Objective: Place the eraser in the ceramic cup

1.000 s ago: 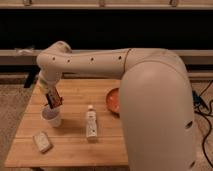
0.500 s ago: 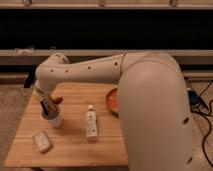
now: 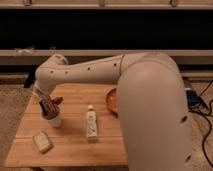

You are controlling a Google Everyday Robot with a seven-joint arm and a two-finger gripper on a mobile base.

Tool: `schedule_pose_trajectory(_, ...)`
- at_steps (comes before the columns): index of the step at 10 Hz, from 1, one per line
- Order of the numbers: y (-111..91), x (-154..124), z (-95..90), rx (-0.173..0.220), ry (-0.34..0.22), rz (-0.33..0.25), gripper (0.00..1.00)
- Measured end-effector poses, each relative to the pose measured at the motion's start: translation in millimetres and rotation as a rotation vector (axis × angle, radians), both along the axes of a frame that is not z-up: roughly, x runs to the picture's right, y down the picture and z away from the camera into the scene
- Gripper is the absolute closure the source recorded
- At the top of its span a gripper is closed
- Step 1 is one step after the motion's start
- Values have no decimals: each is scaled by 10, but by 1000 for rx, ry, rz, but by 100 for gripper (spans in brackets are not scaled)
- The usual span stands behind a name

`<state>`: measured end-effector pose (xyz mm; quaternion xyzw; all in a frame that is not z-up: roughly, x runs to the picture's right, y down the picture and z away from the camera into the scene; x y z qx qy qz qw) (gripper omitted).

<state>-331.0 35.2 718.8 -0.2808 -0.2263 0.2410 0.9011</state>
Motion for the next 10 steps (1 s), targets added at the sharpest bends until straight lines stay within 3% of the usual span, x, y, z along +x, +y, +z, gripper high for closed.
schedule_pose_trajectory(6,132,-44,88,-22,2,-4,26)
schedule_pose_trajectory(7,148,-37,105,-26,6,-1,21)
schedule_pose_trajectory(10,151,-7,150,-29,17,9,20)
